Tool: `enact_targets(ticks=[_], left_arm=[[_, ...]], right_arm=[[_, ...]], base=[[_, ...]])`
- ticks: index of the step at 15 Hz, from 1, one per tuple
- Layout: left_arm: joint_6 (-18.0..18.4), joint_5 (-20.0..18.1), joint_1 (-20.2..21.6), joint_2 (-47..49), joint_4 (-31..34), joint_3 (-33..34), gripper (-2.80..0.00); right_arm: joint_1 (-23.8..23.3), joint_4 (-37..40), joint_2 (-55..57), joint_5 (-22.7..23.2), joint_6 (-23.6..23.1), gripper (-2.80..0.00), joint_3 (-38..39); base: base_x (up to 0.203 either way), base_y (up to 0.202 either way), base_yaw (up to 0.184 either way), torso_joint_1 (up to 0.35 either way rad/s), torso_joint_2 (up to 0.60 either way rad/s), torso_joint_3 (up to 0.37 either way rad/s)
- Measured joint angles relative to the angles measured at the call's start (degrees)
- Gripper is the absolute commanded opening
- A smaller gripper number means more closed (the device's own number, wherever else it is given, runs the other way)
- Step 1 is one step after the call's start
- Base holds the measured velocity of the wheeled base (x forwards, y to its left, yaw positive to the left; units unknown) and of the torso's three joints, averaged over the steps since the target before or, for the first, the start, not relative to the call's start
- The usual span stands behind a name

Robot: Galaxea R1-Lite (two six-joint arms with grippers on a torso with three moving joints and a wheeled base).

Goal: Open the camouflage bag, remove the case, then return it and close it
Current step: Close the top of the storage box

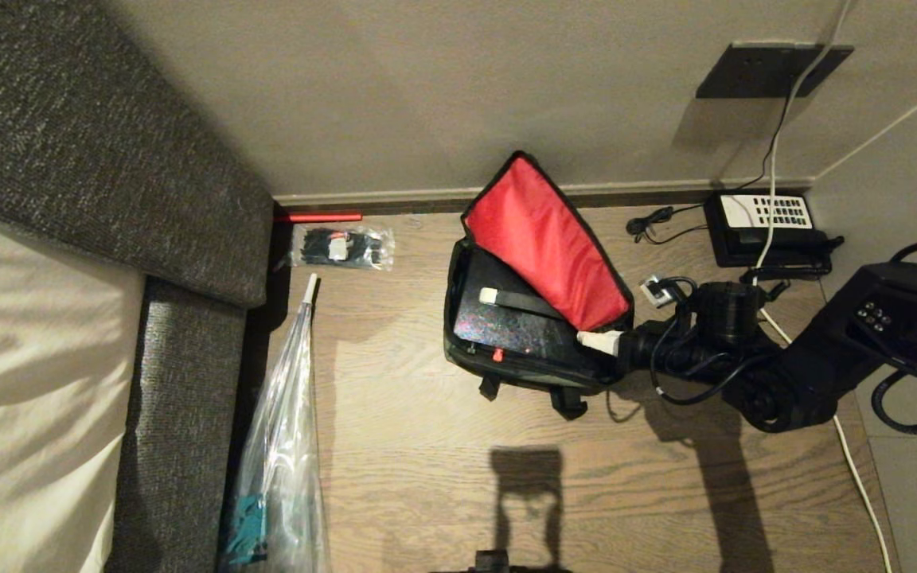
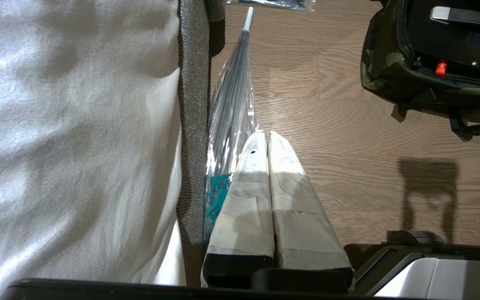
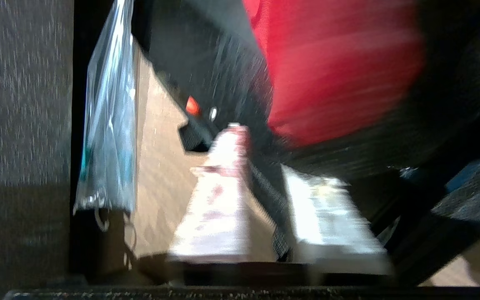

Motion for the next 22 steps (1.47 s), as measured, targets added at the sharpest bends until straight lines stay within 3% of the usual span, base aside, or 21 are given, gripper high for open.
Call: enact_targets(ticks=[2,9,13,17,19,22], left_arm=[[0.00,0.04,0.00,0.00,-0.02,0.00,-2.80],[0.00,0.06,0.00,0.00,-0.02,0.00,-2.80],[0.00,0.02,0.02,0.00,0.00,0.00,-2.80],[0.00,0.02,0.02,0.00,0.01,0.00,-2.80],[0.01,0.06,0.02,0.00,0.00,0.00,-2.80],[0.00,0.02,0.02,0.00,-0.02,0.00,-2.80]], right_arm=[[0.23,-0.73,0.43,0.41,-2.86,0.00,0.95],[1.39,-3.82,-0.88,2.50,-3.55,0.00,7.12],[-0.07,-2.41,-7.80,3.33,-7.96,0.00,16.60],[-3.04,5.71,-18.57,4.62,-10.59,0.00,21.60],[-4.34,13.28,-22.38,7.74,-9.47,0.00,21.21],[-4.41,16.39,-23.35,11.81,-5.41,0.00,19.90]], base=[[0.000,0.000,0.000,0.000,0.00,0.000],[0.000,0.000,0.000,0.000,0.00,0.000],[0.000,0.000,0.000,0.000,0.00,0.000],[0.000,0.000,0.000,0.000,0.00,0.000],[0.000,0.000,0.000,0.000,0.00,0.000],[0.000,0.000,0.000,0.000,0.00,0.000]])
